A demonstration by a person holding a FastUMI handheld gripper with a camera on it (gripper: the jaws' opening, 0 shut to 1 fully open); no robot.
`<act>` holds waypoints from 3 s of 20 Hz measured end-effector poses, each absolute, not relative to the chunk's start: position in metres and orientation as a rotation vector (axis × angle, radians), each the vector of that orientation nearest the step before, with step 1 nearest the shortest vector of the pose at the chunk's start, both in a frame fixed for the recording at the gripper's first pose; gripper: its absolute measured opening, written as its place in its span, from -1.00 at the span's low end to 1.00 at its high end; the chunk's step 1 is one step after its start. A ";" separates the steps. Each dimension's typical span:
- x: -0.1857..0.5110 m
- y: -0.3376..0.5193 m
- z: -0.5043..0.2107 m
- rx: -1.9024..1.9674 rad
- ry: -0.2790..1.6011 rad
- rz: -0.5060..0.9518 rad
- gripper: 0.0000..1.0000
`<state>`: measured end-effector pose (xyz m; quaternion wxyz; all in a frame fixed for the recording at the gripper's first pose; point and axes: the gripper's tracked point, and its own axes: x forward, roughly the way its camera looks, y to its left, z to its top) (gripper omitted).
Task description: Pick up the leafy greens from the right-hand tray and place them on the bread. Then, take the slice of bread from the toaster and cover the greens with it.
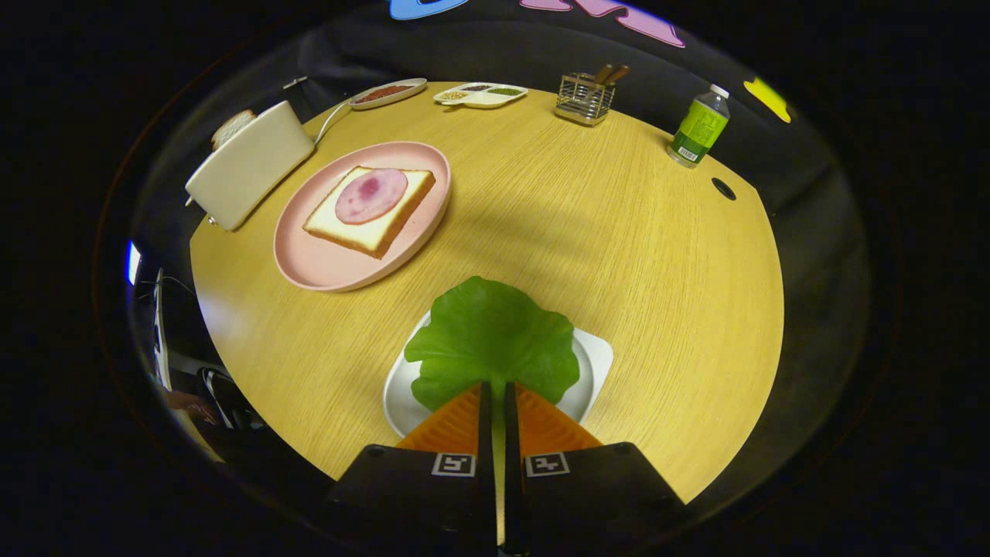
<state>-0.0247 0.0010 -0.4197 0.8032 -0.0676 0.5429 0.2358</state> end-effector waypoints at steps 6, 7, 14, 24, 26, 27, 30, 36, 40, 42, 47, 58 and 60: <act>-0.025 0.012 -0.366 -0.123 1.106 0.502 -0.82; -0.024 0.017 -0.356 -0.118 1.092 0.502 -0.82; 0.005 0.089 -0.297 -0.084 1.000 0.556 -0.83; 0.047 0.171 -0.291 -0.148 1.011 0.611 -0.82; 0.051 0.179 -0.296 -0.150 1.031 0.615 -0.82; 0.054 0.182 -0.298 -0.149 1.037 0.615 -0.83; 0.059 0.185 -0.303 -0.148 1.045 0.614 -0.83; 0.072 0.180 -0.317 -0.171 1.048 0.576 0.39; 0.069 0.191 -0.299 -0.108 1.019 0.584 0.37; 0.065 0.205 -0.273 -0.024 0.983 0.610 0.36; 0.060 0.243 -0.197 0.033 0.825 0.684 0.32; 0.027 0.392 -0.113 0.042 0.723 0.910 0.32; 0.030 0.417 -0.111 0.058 0.742 0.897 0.32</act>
